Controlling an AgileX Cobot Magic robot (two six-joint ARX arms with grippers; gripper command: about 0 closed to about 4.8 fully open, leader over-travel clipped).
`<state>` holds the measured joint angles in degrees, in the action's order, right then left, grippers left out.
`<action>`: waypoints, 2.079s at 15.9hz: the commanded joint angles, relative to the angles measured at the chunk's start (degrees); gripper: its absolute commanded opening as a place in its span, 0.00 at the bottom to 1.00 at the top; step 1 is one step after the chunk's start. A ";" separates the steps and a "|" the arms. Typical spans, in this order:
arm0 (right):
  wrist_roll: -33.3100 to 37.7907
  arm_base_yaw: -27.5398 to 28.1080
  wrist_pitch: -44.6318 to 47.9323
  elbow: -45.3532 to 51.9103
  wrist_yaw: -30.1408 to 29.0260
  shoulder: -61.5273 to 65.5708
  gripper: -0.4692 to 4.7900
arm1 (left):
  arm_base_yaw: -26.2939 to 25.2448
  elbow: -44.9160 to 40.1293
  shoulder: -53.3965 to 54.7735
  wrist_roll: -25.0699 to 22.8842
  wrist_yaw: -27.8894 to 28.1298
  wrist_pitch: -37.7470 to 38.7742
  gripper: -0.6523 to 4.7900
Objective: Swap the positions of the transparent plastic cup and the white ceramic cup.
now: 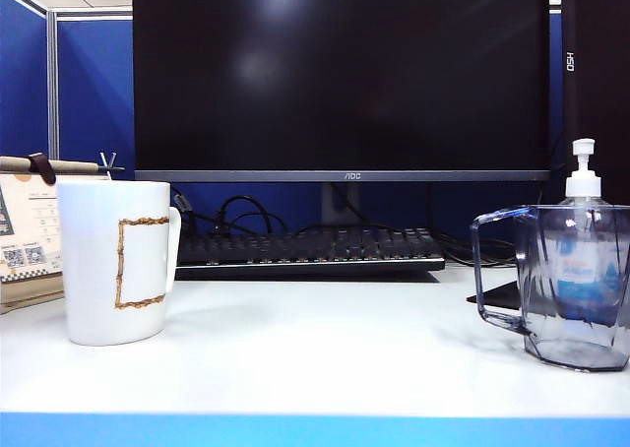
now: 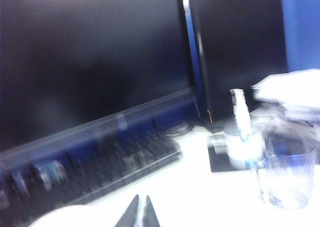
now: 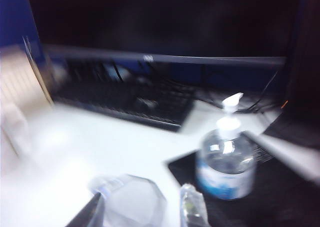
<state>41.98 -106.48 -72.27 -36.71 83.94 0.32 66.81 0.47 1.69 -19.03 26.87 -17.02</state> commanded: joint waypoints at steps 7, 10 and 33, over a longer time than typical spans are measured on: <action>1.92 0.00 10.71 3.39 1.03 -0.09 0.47 | -0.17 0.09 -0.11 16.09 -0.07 2.19 0.11; 1.92 0.00 10.69 3.39 1.03 -0.09 0.47 | -0.20 0.09 -0.11 16.09 -0.07 2.23 0.11; 1.92 94.82 10.67 5.44 0.00 -0.09 0.47 | -33.40 0.09 -1.44 16.09 1.38 5.81 0.11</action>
<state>43.81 -12.36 -62.33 -32.23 83.88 0.32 33.82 0.47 0.30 -2.94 28.12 -10.87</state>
